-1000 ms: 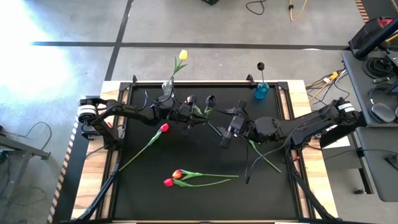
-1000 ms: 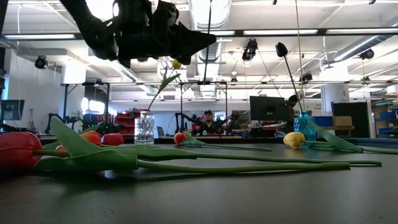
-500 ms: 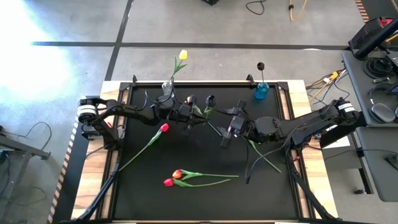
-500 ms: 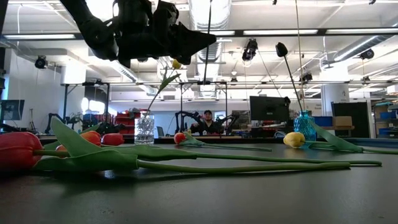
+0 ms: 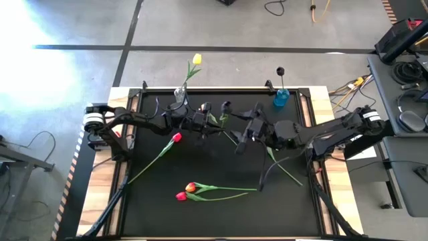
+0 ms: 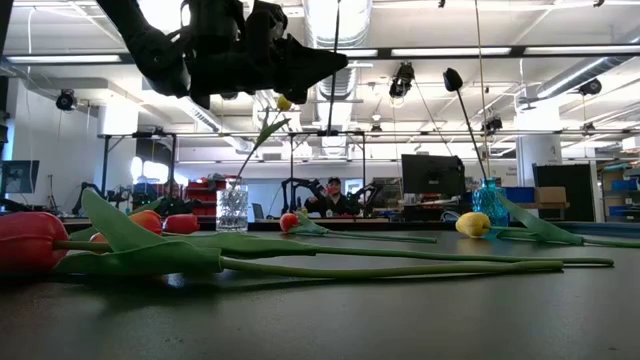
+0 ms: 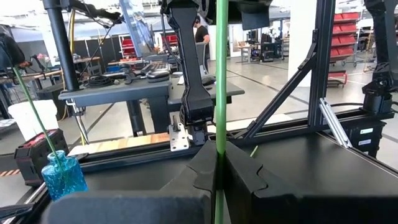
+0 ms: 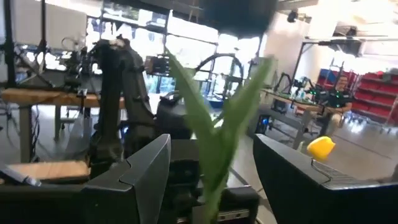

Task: Sort flowers into vase by color
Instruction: Put the black flower into the blue vase

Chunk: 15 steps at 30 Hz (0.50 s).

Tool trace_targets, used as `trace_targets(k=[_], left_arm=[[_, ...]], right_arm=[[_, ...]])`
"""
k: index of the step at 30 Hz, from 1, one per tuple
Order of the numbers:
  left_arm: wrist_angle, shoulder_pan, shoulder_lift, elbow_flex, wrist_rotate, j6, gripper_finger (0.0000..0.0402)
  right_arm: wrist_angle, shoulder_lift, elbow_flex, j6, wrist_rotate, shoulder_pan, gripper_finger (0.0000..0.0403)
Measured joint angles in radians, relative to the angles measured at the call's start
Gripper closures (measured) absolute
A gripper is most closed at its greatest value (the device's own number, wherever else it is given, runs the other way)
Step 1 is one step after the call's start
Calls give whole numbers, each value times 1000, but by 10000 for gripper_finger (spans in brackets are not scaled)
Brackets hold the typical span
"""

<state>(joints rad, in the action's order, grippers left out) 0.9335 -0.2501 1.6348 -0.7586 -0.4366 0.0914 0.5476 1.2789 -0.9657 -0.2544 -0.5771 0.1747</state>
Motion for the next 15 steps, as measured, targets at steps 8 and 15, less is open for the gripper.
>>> trace_targets(k=[8, 15], left_arm=[[4, 0, 0, 0, 0, 5, 401], [9, 0, 0, 0, 0, 5, 402]], right_arm=[[19, 8, 0, 26, 33, -54, 186], [11, 67, -40, 34, 89, -70, 218]])
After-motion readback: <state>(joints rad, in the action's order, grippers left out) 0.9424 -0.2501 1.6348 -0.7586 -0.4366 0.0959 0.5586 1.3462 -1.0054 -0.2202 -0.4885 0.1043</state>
